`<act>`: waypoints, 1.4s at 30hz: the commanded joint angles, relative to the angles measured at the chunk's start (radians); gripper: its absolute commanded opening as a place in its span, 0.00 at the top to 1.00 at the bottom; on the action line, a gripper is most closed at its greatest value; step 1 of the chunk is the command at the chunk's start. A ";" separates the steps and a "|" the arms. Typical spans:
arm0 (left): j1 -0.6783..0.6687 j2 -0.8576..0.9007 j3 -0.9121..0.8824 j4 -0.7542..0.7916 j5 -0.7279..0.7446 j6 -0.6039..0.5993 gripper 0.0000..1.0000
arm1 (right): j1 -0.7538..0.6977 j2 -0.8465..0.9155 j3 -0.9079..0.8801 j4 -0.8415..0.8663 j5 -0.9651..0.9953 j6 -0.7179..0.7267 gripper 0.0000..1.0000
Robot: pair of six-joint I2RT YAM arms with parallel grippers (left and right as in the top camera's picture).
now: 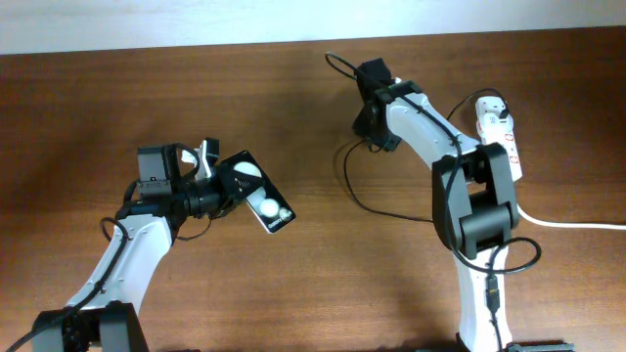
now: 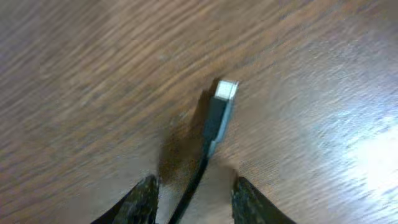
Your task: Plug charger to phone and switch on socket
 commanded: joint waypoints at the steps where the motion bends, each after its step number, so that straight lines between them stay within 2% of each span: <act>1: 0.002 0.001 0.028 0.003 0.016 0.016 1.00 | 0.022 0.024 0.009 0.004 -0.003 0.027 0.62; 6: 0.002 0.001 0.028 0.002 0.017 0.016 0.98 | 0.022 0.026 0.010 0.004 0.027 0.024 0.90; 7: 0.002 0.001 0.028 0.002 0.017 0.016 1.00 | 0.021 0.023 0.010 -0.001 0.023 -0.016 0.96; 11: 0.002 0.001 0.028 0.002 0.018 0.016 1.00 | 0.022 -0.080 0.011 -0.119 -0.007 -0.146 0.96; 16: 0.002 0.001 0.028 0.002 0.102 0.015 1.00 | 0.022 -0.446 0.011 -0.408 -0.173 -0.342 0.96; 19: 0.002 0.001 0.028 0.009 0.109 -0.062 1.00 | 0.022 -0.656 0.008 -0.509 -0.332 -0.454 0.96; 20: 0.002 0.001 0.028 0.037 0.147 -0.064 1.00 | 0.023 -0.704 0.001 -0.537 -0.365 -0.482 0.96; 21: 0.002 0.001 0.028 0.141 0.303 -0.071 1.00 | 0.023 -0.771 -0.035 -0.574 -0.394 -0.503 0.96; 23: 0.002 0.001 0.028 0.267 0.385 -0.165 1.00 | 0.024 -0.838 -0.118 -0.591 -0.416 -0.507 0.96; 25: 0.002 0.001 0.028 0.365 0.393 -0.278 1.00 | 0.024 -0.922 -0.274 -0.545 -0.493 -0.534 0.96; 29: -0.053 0.001 0.028 0.593 0.388 -0.419 1.00 | 0.024 -1.096 -0.680 -0.291 -0.691 -0.560 0.96; 31: -0.089 0.001 0.028 0.674 0.343 -0.487 1.00 | 0.053 -1.146 -0.794 -0.191 -0.718 -0.583 0.96; 35: -0.114 0.001 0.028 0.681 0.285 -0.490 1.00 | 0.255 -1.161 -0.821 -0.078 -0.611 -0.582 0.96; 39: -0.113 0.001 0.028 0.682 0.286 -0.482 1.00 | 0.436 -1.177 -0.821 -0.027 -0.402 -0.399 0.96; 42: -0.113 0.001 0.028 0.685 0.286 -0.482 1.00 | 0.468 -1.199 -0.821 0.015 -0.324 -0.330 0.96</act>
